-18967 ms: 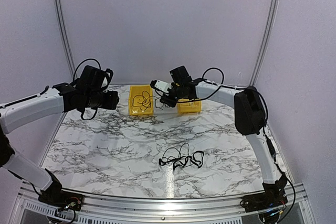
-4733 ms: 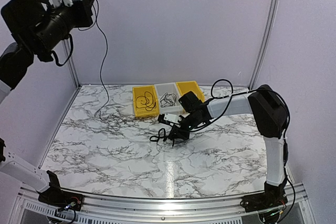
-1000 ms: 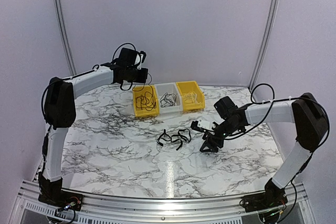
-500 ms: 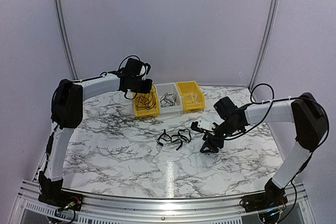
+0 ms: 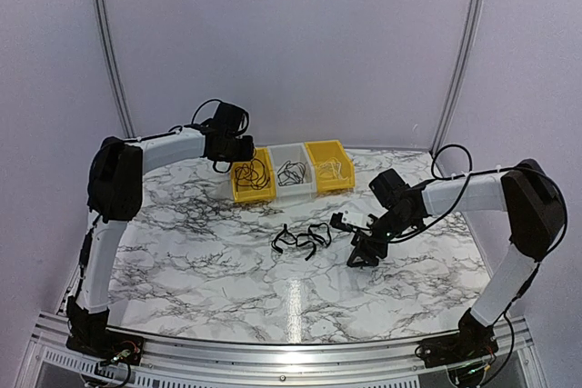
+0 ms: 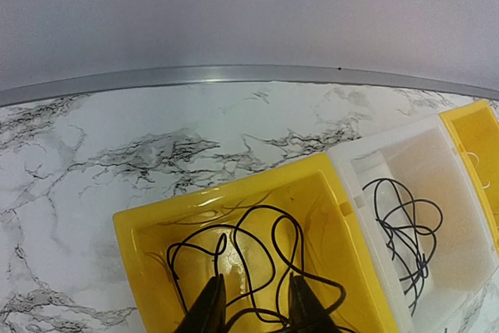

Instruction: Untangle the cables

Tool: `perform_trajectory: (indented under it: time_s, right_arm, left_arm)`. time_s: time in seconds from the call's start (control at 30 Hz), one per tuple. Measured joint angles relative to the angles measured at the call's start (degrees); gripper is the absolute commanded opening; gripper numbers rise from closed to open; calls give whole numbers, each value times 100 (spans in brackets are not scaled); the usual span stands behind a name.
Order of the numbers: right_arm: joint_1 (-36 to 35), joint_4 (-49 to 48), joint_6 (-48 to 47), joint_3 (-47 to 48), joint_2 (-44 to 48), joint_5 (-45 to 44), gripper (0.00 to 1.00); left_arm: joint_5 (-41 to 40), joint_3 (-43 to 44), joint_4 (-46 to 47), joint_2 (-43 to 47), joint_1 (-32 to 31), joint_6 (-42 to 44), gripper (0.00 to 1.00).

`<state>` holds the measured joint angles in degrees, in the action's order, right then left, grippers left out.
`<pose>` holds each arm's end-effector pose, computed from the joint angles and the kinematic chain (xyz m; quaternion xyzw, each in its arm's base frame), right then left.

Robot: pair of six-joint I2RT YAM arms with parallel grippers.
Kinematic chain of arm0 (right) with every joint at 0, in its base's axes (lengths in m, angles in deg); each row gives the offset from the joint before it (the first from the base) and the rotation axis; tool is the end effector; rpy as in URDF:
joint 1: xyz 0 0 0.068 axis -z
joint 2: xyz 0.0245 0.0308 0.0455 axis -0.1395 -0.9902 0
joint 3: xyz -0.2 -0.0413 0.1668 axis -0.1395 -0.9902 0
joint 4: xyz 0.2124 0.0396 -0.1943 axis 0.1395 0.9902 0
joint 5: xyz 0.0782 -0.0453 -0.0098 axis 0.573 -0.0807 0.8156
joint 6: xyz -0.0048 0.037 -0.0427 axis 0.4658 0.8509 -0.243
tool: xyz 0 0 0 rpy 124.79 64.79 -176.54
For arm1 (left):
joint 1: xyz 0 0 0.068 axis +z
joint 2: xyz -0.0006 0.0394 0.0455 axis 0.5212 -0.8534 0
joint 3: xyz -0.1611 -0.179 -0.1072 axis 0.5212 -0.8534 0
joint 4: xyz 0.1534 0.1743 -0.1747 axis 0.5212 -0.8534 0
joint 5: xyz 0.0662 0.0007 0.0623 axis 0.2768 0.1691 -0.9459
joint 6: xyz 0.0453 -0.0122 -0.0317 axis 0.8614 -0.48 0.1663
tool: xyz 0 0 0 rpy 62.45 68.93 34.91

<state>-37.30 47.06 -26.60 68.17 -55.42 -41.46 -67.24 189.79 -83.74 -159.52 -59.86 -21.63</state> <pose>0.2792 0.1748 0.1188 -0.5655 0.7807 0.1881 0.1880 0.5052 -0.2674 0.1914 0.0387 0.8827 -0.1304 0.4498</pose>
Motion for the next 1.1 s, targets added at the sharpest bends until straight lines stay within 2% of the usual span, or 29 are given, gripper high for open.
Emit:
perform_trajectory:
  time_s: [0.23,0.43,0.63,0.83,0.97,1.1]
  right_arm:
    - [0,57,-20,20,0,44,75]
    - [0,70,-24,22,13,74,75]
    - [0,72,-13,22,184,-11,75]
    - [11,-81,227,299,999,-297,73]
    - [26,-225,409,756,1145,-310,72]
    - [28,-188,511,1180,649,-155,69]
  left_arm:
    - [-66,-304,-74,170,15,2,50]
    - [-7,-896,-201,815,15,188,58]
    - [260,-1528,-251,1777,15,448,58]
    - [798,-2514,46,3099,-79,828,53]
    - [1259,-3742,977,4170,-494,1005,54]
    - [1290,-4181,1373,4380,-1554,1204,56]
